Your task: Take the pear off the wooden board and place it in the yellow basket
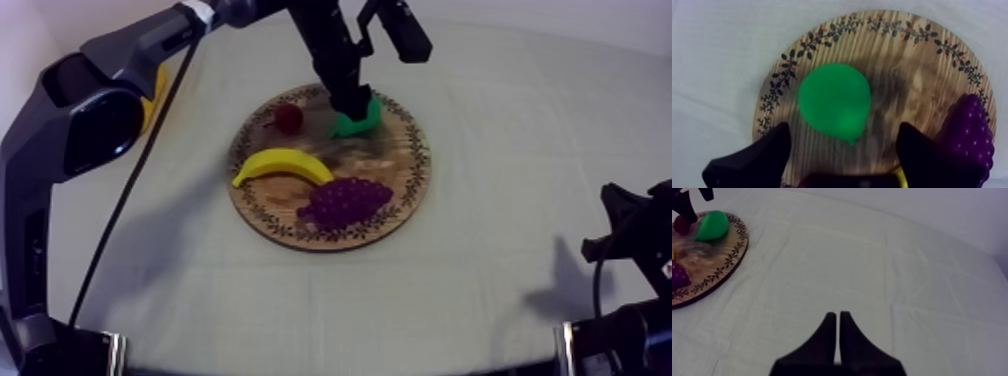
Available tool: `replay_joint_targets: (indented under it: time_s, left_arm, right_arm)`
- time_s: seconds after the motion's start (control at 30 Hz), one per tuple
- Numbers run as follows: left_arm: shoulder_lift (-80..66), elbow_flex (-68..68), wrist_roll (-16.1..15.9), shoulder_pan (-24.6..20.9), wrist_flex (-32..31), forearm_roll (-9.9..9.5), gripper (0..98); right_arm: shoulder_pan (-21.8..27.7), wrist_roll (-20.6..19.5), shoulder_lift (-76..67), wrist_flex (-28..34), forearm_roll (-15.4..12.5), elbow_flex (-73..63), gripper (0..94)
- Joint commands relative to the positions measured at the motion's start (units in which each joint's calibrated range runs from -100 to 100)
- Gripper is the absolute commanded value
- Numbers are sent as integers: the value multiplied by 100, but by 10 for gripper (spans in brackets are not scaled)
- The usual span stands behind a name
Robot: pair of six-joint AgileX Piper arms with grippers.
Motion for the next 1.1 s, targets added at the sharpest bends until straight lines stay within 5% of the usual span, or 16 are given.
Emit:
replay_joint_targets:
  time_s: [0.0, 0.63, 1.07]
  left_arm:
    - [166, -140, 5, 2, 35, 25, 799]
    - [1383, -1530, 129, 50, 375, 190, 829]
    - [1429, -1451, 309, -13, 396, 163, 660]
  right_arm:
    - [-1, -4, -2, 1, -1, 0, 4]
    - [-1, -4, -2, 1, -1, 0, 4]
    - [-1, -4, -2, 1, -1, 0, 4]
